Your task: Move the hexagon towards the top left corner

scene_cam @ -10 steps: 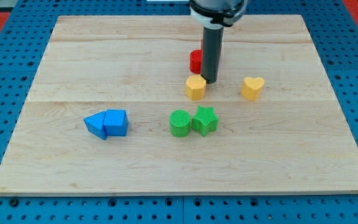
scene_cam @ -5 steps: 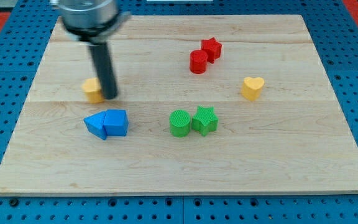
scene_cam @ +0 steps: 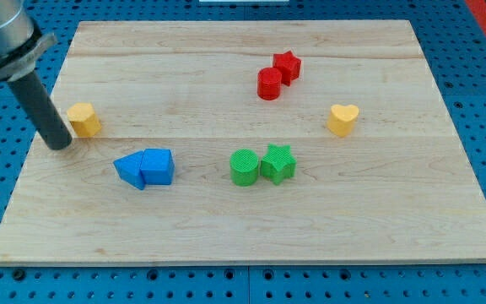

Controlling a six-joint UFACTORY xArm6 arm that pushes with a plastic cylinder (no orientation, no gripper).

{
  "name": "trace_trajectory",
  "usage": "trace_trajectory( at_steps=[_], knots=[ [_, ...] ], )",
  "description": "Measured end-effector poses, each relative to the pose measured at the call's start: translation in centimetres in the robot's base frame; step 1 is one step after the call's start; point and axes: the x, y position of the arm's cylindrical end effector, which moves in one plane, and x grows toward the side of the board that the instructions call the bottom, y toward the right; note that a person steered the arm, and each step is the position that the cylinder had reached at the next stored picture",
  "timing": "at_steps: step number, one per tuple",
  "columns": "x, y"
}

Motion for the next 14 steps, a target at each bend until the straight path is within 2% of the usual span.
trace_trajectory(
  at_steps=[1,3,5,6,8,9,10,11,12,14],
  knots=[
    [-1.1,-0.5],
    [-0.2,1.9],
    [2.3,2.6],
    [-1.0,2.4],
    [-1.2,7.6],
    [-2.2,7.7],
    [-6.7,7.7],
    [-10.7,10.6],
    [-10.7,11.9],
    [-15.0,6.3]
  ],
)
